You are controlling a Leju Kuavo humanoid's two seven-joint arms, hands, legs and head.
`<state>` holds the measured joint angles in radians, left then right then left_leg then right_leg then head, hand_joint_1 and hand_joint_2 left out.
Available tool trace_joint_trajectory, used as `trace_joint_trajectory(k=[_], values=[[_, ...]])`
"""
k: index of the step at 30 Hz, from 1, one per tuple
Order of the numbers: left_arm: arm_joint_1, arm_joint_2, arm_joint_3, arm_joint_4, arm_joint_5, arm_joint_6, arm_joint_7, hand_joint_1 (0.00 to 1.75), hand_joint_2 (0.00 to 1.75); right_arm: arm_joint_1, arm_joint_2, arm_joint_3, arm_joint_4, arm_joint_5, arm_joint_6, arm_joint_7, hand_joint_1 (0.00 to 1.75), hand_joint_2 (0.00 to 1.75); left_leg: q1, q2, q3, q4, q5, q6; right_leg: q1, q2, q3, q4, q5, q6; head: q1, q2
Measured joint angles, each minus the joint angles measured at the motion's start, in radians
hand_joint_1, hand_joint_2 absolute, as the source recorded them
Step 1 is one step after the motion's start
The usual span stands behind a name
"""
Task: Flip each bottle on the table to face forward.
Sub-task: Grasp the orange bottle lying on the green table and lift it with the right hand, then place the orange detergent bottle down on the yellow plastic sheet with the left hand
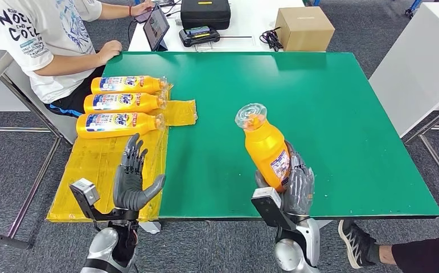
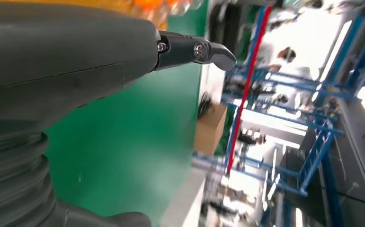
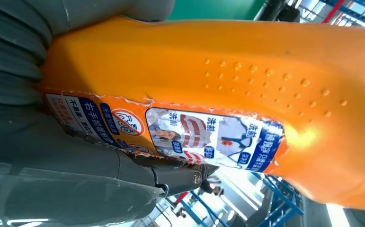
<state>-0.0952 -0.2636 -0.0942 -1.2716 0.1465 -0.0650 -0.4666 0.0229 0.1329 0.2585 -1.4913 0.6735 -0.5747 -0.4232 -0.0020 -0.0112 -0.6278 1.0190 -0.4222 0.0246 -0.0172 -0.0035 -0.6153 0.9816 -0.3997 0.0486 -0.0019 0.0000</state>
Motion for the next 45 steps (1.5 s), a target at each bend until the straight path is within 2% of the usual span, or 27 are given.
trace_joint_trajectory(k=[4,8,19,28,45], values=[[-0.003,0.000,-0.051,0.012,0.066,-0.086,0.065,0.00,1.75,0.000,0.029,0.013,0.067,-0.007,0.046,-0.058,1.75,1.75,0.000,0.000,0.000,0.000,0.000,0.000,0.000,0.000,0.000,0.000,0.000,0.000,0.000,0.000],[-0.019,0.000,-0.108,0.032,0.110,-0.120,0.099,0.00,1.75,-0.017,0.070,0.073,0.185,-0.004,0.060,-0.107,1.75,1.75,0.000,0.001,0.000,0.000,0.000,0.000,0.000,0.000,0.000,0.000,0.000,0.000,0.000,0.000],[-0.040,0.009,-0.180,0.067,0.150,-0.177,0.129,0.00,1.75,-0.078,0.117,0.184,0.375,-0.022,0.076,-0.120,1.75,1.75,0.000,0.000,0.000,0.000,0.000,0.000,0.000,0.000,0.000,0.000,0.000,0.000,0.000,0.000],[-0.050,0.021,-0.198,0.077,0.151,-0.183,0.132,0.00,1.75,-0.128,0.141,0.235,0.461,-0.038,0.084,-0.111,1.75,1.75,0.000,0.000,0.000,0.000,0.000,0.000,0.000,0.000,0.000,0.000,0.000,0.000,0.000,0.000],[-0.054,0.042,-0.207,0.089,0.096,-0.167,0.130,0.00,1.75,-0.160,0.152,0.270,0.517,-0.041,0.104,-0.092,1.75,1.75,0.000,0.000,0.000,0.000,0.000,0.000,0.000,0.000,0.000,0.000,0.000,0.000,0.000,0.000]])
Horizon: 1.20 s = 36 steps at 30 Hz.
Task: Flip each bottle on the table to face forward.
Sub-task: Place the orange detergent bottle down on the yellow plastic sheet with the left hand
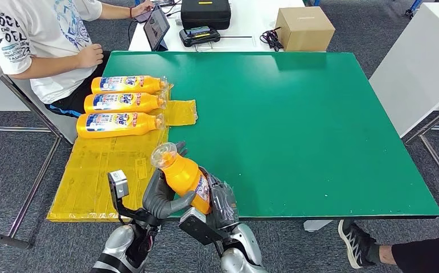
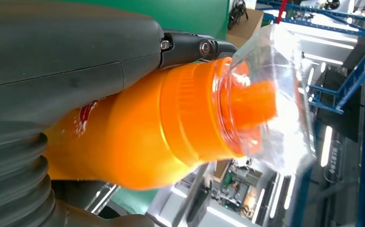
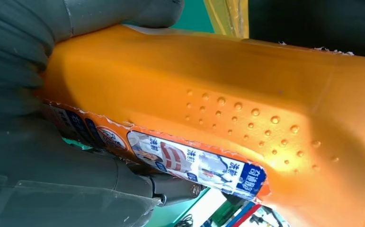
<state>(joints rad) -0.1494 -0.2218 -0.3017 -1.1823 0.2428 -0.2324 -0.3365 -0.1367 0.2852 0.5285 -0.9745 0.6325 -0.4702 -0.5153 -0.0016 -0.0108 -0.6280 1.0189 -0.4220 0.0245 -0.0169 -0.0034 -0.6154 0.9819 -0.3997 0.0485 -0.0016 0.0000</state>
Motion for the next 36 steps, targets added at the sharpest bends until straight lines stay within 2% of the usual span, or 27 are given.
trace_joint_trajectory(k=[20,21,24,25,36], values=[[-0.011,0.007,0.006,0.060,-0.007,0.039,0.013,0.00,1.75,-0.048,0.007,0.067,0.038,0.008,-0.014,0.004,1.75,1.75,0.000,0.000,0.000,0.000,0.000,0.000,0.000,0.000,0.000,0.000,0.000,0.000,0.000,0.000],[-0.011,0.007,0.006,0.062,-0.006,0.039,0.013,0.07,1.75,-0.050,0.007,0.070,0.038,0.008,-0.014,0.006,1.75,1.75,0.000,0.000,0.000,0.000,0.000,0.000,0.000,0.000,0.000,0.000,0.000,0.000,0.000,0.000],[-0.012,0.007,0.008,0.066,0.004,0.034,0.010,1.38,1.75,-0.053,0.007,0.076,0.039,0.008,-0.012,0.012,1.75,1.75,0.000,0.000,0.000,0.000,0.000,0.000,0.000,0.000,0.000,0.000,0.000,0.000,0.000,0.000],[-0.011,0.007,0.009,0.067,0.011,0.032,0.007,1.75,1.75,-0.054,0.007,0.078,0.040,0.008,-0.012,0.014,1.75,1.75,0.000,0.000,0.000,0.000,0.000,0.000,0.000,0.000,0.000,0.000,0.000,0.000,0.000,0.000],[0.020,-0.001,0.046,0.020,0.143,0.021,-0.016,1.75,1.75,-0.091,0.014,0.111,0.075,0.017,-0.004,0.023,1.75,1.75,0.000,0.001,0.000,0.000,0.000,0.000,0.000,0.001,-0.001,0.000,0.000,0.000,0.000,0.000]])
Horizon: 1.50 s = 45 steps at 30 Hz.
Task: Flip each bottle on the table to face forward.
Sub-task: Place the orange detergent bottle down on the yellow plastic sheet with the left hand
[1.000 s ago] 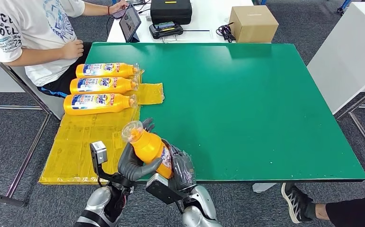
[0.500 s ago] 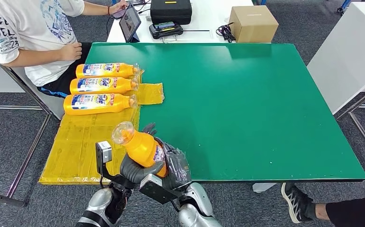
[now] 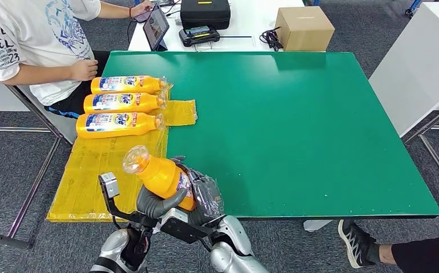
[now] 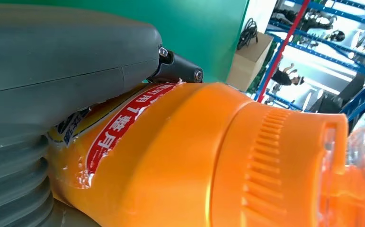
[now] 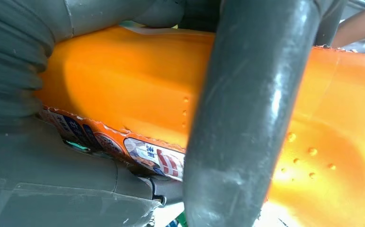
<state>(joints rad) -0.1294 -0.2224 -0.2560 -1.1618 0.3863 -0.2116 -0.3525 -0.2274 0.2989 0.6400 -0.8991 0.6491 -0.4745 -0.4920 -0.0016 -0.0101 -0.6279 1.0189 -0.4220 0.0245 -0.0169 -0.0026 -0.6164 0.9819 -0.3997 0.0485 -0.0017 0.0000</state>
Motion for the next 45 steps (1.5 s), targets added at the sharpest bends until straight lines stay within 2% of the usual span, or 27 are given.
trace_joint_trajectory(k=[7,8,11,12,17,24,31,37,45], values=[[0.014,-0.002,0.009,-0.023,0.011,0.014,-0.013,1.75,1.75,-0.014,0.001,0.014,0.012,0.008,0.008,0.010,1.71,1.75,0.000,0.000,0.000,0.000,0.000,0.000,0.000,0.000,0.000,0.000,0.000,0.000,0.000,0.000],[0.016,-0.002,0.009,-0.026,0.010,0.018,-0.014,1.75,1.75,-0.016,0.002,0.015,0.014,0.008,0.009,0.012,1.27,1.75,0.000,0.000,0.000,0.000,0.000,0.000,0.000,0.000,0.000,0.000,0.000,0.000,0.000,0.000],[0.019,-0.002,0.010,-0.030,-0.001,0.029,-0.016,1.75,1.75,-0.018,0.003,0.016,0.018,0.010,0.010,0.018,0.00,0.44,0.000,0.000,0.000,0.000,0.000,0.000,0.000,0.000,0.000,0.000,0.000,0.000,0.000,0.000],[0.020,-0.002,0.010,-0.032,-0.010,0.038,-0.019,1.75,1.75,-0.018,0.004,0.016,0.020,0.010,0.009,0.022,0.00,0.00,0.000,0.000,0.000,0.000,0.000,0.000,0.000,0.000,0.000,0.000,0.000,0.000,0.000,0.000],[0.027,-0.006,0.010,-0.051,-0.074,0.099,-0.037,1.75,1.75,-0.018,0.004,0.011,0.020,0.008,-0.003,0.051,0.00,0.00,0.000,0.000,0.000,0.000,0.000,0.000,0.000,0.001,0.000,0.000,0.000,0.000,0.000,0.000],[0.030,-0.010,0.012,-0.071,-0.102,0.130,-0.047,1.75,1.75,-0.016,0.004,0.010,0.006,0.003,-0.014,0.060,0.00,0.00,0.000,0.000,0.000,0.000,0.000,0.000,0.000,0.001,0.000,0.000,0.000,0.000,0.000,0.000],[0.019,-0.027,0.014,-0.097,-0.204,0.232,-0.085,1.75,1.75,0.051,-0.017,-0.020,-0.144,-0.006,-0.023,0.088,0.00,0.00,0.000,0.000,-0.001,0.000,0.000,0.000,0.000,0.000,0.000,0.000,0.000,0.000,0.000,0.000],[-0.012,-0.033,0.090,-0.100,-0.241,0.347,-0.112,1.75,1.75,0.122,-0.031,-0.074,-0.299,-0.027,-0.029,0.094,0.00,0.00,0.000,0.001,0.000,0.000,0.000,0.000,0.000,0.001,-0.001,0.000,0.000,0.000,0.000,0.000],[-0.043,-0.041,0.145,-0.080,-0.243,0.414,-0.122,1.75,1.75,0.142,-0.033,-0.086,-0.374,-0.039,-0.034,0.085,0.00,0.00,0.000,0.001,-0.001,0.000,0.000,0.000,0.000,0.001,-0.001,0.000,0.000,0.000,0.000,0.000]])
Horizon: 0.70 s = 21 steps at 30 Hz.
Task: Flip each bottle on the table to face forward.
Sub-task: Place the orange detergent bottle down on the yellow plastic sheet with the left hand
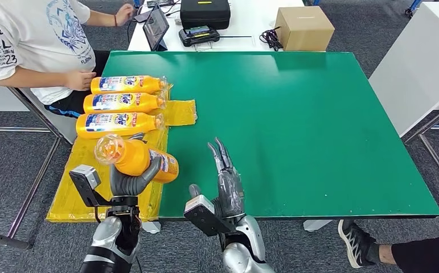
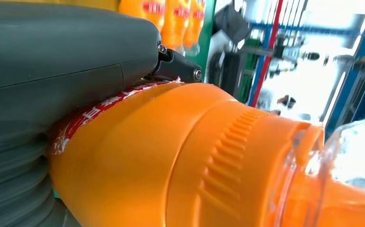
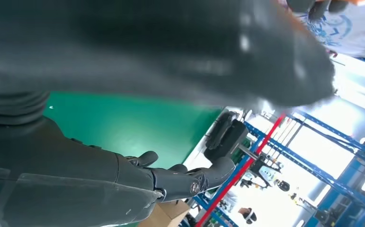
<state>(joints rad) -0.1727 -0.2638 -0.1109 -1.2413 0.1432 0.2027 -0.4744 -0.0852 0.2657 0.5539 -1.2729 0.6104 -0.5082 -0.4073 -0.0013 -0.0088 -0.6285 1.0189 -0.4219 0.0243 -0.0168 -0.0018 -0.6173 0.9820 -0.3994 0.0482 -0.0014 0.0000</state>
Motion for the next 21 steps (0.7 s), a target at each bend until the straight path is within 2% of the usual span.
trace_joint_trajectory(k=[4,11,14,17,19,21], values=[[-0.010,-0.001,0.015,0.008,-0.018,0.046,-0.021,1.75,1.75,0.002,-0.001,0.002,-0.013,-0.006,0.000,0.000,0.00,0.00,0.000,0.000,0.000,0.000,0.000,0.000,0.000,0.000,0.000,0.000,0.000,0.000,0.000,0.000],[-0.017,-0.005,0.025,0.014,-0.030,0.058,-0.028,1.75,1.75,0.003,-0.001,0.003,-0.022,-0.009,0.000,-0.001,0.00,0.00,0.000,0.000,0.000,0.000,0.000,0.000,0.000,0.000,0.000,0.000,0.000,0.000,0.000,0.000],[-0.021,-0.005,0.027,0.014,-0.101,0.118,-0.061,1.75,1.75,0.003,-0.001,0.005,-0.027,-0.020,0.001,-0.005,0.00,0.00,0.000,0.000,0.000,0.000,0.000,0.000,0.000,0.000,0.000,0.000,0.000,0.000,0.000,0.000],[-0.039,0.003,0.027,0.017,-0.353,0.290,-0.111,1.75,1.75,0.002,-0.002,0.011,-0.039,-0.033,0.012,-0.023,0.00,0.00,0.000,0.000,0.000,0.000,0.000,0.000,0.000,0.000,0.000,0.000,0.000,0.000,0.000,0.000],[-0.069,0.013,0.038,0.028,-0.660,0.411,-0.106,1.75,1.75,-0.001,-0.002,0.018,-0.054,-0.052,0.022,-0.042,0.00,0.00,0.000,-0.001,0.000,0.000,0.000,0.000,0.000,0.000,0.000,0.000,0.000,0.000,0.000,0.000],[-0.113,0.025,0.077,0.050,-1.060,0.473,-0.065,1.75,1.75,-0.008,-0.002,0.027,-0.072,-0.073,0.034,-0.054,0.00,0.00,0.000,-0.001,0.000,0.000,0.000,0.000,0.000,0.000,0.001,0.000,0.000,0.000,0.000,0.000]])
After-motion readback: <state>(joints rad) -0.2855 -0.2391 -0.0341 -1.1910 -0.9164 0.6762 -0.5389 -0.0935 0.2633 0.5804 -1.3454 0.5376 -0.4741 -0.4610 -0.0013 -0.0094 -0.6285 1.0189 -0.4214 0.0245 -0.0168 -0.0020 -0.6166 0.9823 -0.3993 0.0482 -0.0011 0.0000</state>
